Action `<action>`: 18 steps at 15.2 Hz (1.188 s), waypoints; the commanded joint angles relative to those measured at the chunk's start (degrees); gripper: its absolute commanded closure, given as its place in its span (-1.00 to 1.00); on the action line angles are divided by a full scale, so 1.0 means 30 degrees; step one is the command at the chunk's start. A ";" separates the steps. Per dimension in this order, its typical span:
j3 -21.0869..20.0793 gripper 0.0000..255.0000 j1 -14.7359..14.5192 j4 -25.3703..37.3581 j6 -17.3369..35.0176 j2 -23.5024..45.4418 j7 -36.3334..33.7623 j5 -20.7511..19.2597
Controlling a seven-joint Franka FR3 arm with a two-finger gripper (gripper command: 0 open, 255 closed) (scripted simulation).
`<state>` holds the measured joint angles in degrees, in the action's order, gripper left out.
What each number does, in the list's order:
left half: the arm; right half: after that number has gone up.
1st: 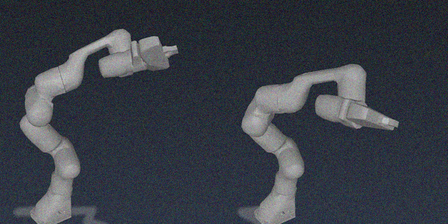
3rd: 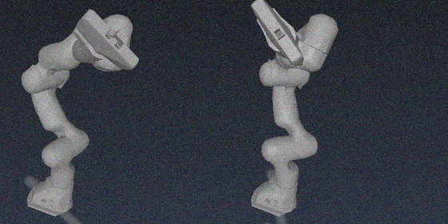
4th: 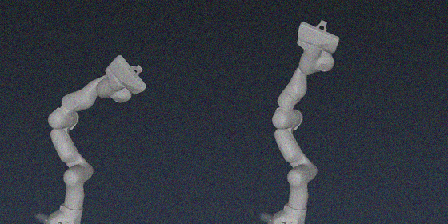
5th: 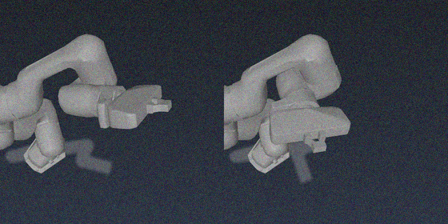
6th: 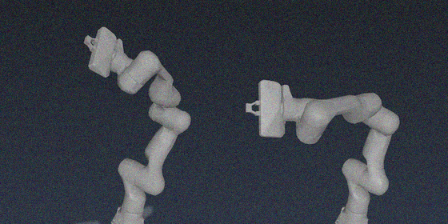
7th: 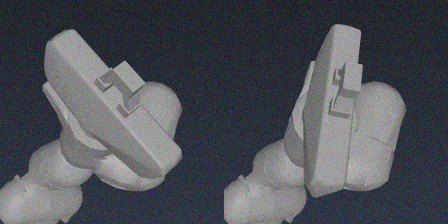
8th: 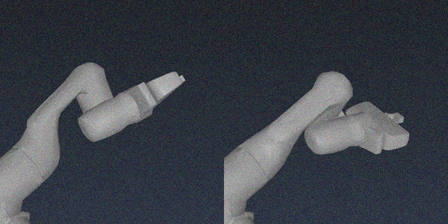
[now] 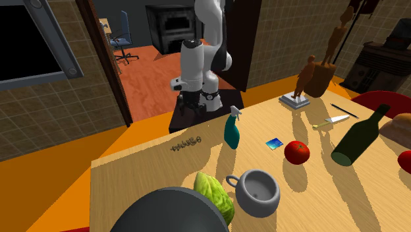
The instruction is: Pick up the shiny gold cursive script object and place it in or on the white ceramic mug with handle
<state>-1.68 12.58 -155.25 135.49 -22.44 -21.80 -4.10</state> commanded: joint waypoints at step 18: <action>0.0781 -1.00 0.1810 0.0229 1.0456 1.0242 -0.4694 0.0278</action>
<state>0.64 18.02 -154.75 166.56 7.84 -35.84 -3.23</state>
